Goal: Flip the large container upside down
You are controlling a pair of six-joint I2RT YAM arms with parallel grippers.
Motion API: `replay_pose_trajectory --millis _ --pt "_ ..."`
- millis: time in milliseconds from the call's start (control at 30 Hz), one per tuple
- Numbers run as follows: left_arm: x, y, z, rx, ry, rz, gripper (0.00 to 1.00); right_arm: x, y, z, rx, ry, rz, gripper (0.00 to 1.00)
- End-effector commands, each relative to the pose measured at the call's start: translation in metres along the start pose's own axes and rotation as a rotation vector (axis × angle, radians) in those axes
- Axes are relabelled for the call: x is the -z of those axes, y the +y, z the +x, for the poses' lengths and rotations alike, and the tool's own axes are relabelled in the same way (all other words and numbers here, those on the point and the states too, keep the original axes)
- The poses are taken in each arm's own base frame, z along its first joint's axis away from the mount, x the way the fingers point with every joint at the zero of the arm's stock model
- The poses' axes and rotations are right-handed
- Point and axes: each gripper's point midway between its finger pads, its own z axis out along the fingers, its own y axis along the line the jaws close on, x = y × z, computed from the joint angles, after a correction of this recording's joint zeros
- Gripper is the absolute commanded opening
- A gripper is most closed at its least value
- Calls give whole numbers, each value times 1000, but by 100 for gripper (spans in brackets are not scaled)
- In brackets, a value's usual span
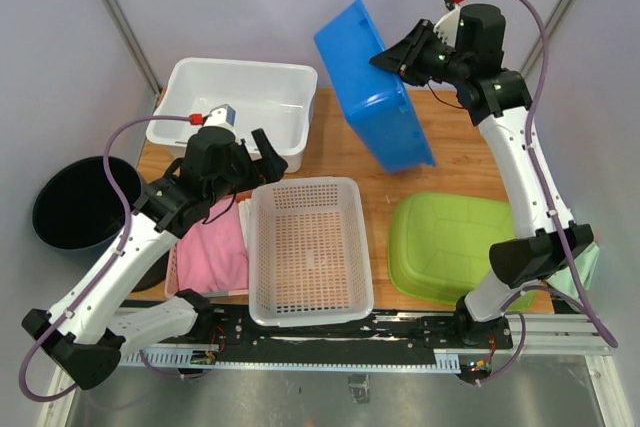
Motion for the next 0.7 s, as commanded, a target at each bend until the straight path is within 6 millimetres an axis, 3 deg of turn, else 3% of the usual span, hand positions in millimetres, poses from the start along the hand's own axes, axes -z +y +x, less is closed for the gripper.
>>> replay_pose_trajectory --millis 0,100,333,567,667 --pt "-1 -3 -4 6 -18 25 99 8 68 -36 -88 -66 -390 1" --pt "0 -3 -3 11 -17 30 99 10 55 -55 -191 -86 -438 1" --pt "1 -8 -3 14 -13 49 99 13 -27 -78 -460 -154 -500 1" --pt "-2 -14 -2 13 0 74 99 50 -135 -75 -540 -180 -320 1" --pt "-8 -18 1 12 13 86 99 70 -183 -64 -578 -163 -252 14"
